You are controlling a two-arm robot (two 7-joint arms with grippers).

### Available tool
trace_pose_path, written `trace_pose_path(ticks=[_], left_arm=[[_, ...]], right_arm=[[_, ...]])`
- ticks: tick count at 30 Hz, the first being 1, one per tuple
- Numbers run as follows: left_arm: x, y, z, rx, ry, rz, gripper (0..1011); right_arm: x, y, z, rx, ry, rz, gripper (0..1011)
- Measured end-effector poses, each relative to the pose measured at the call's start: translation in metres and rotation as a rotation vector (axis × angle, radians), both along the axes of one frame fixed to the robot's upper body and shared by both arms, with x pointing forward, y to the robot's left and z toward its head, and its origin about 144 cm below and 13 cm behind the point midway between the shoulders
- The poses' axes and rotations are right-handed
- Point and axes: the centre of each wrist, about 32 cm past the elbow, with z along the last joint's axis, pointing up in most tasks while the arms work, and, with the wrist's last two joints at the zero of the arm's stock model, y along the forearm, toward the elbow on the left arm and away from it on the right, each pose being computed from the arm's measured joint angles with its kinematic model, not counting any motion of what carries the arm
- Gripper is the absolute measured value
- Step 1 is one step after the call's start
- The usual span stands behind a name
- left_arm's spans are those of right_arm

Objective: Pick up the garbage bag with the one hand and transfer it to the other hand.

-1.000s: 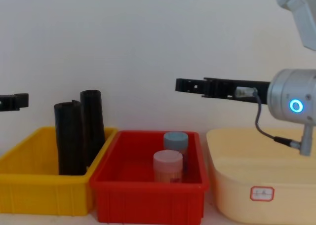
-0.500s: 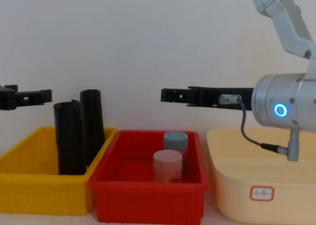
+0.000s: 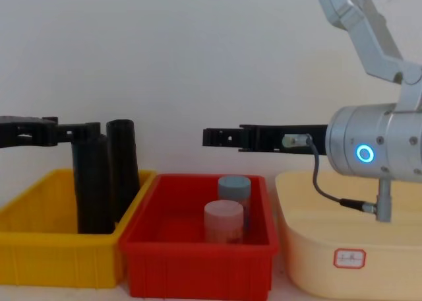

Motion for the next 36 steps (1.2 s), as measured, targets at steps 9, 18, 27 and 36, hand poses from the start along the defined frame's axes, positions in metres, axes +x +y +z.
trace_pose_path(ticks=[9, 18, 27, 36], left_arm=[[0.016, -0.008, -0.006, 0.014, 0.031, -0.015, 1001], [0.027, -0.012, -0.015, 0.026, 0.071, -0.025, 1001], [0.033, -0.016, -0.021, 0.042, 0.097, -0.044, 1001], [0.036, -0.018, -0.024, 0.05, 0.089, -0.046, 1001]], right_arm=[[0.002, 0.001, -0.002, -0.005, 0.013, 0.018, 1000], [0.005, 0.001, -0.004, -0.009, 0.019, 0.021, 1000], [0.008, -0.001, -0.006, -0.013, 0.02, 0.023, 1000], [0.012, -0.001, -0.007, -0.028, 0.028, 0.036, 999]])
